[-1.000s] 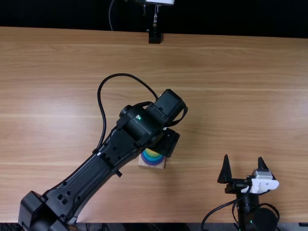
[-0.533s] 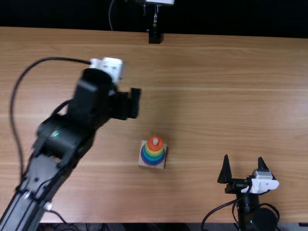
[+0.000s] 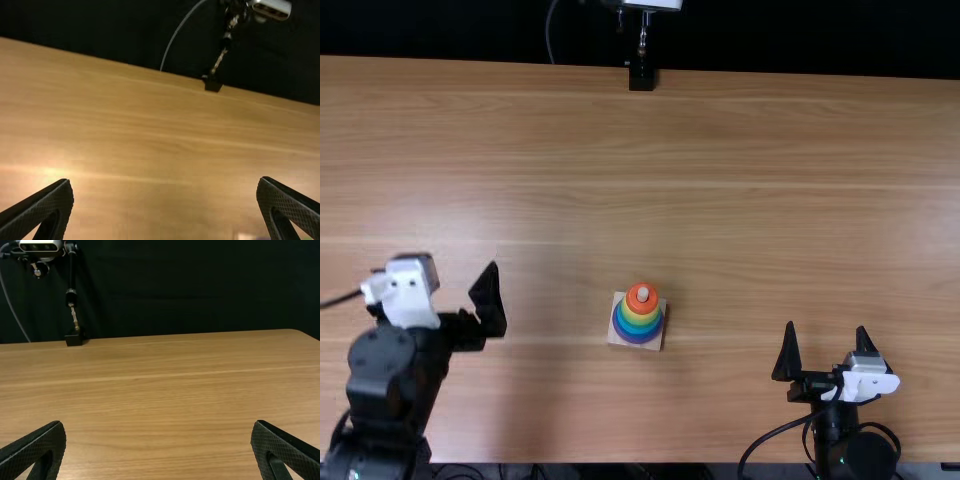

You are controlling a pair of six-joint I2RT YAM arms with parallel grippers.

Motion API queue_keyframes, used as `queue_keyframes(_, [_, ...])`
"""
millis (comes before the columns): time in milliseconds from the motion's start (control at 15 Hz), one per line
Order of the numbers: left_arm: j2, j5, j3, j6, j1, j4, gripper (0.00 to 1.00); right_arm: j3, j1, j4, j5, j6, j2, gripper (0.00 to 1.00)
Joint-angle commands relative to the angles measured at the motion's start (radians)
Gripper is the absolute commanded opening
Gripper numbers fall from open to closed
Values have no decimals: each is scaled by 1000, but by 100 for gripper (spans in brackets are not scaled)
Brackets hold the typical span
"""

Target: Build the Hanoi tower: stack the rings onto the peg from bottom to top in this color order: purple, dark blue, light blue, dark green, light green, yellow, orange.

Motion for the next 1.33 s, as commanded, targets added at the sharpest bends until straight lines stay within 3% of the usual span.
queue_keyframes(0, [-105,7,-121,2,31,24,100,-9,-10,3,-6,-1,-11,100])
queue_keyframes(200, [-343,1,-356,39,34,60,100,-9,-10,3,-6,-1,-11,100])
queue_keyframes(400, [-468,10,-463,75,52,62,100,-9,-10,3,-8,-1,-11,100])
queue_keyframes(600, [-593,16,-542,250,72,62,100,-9,-10,3,-6,-1,-11,100])
queue_keyframes(667, [-614,16,-565,282,77,60,100,-9,-10,3,-6,-3,-11,100])
queue_keyframes(1267, [-674,5,-658,276,101,156,100,-9,-10,3,-6,-1,-11,100])
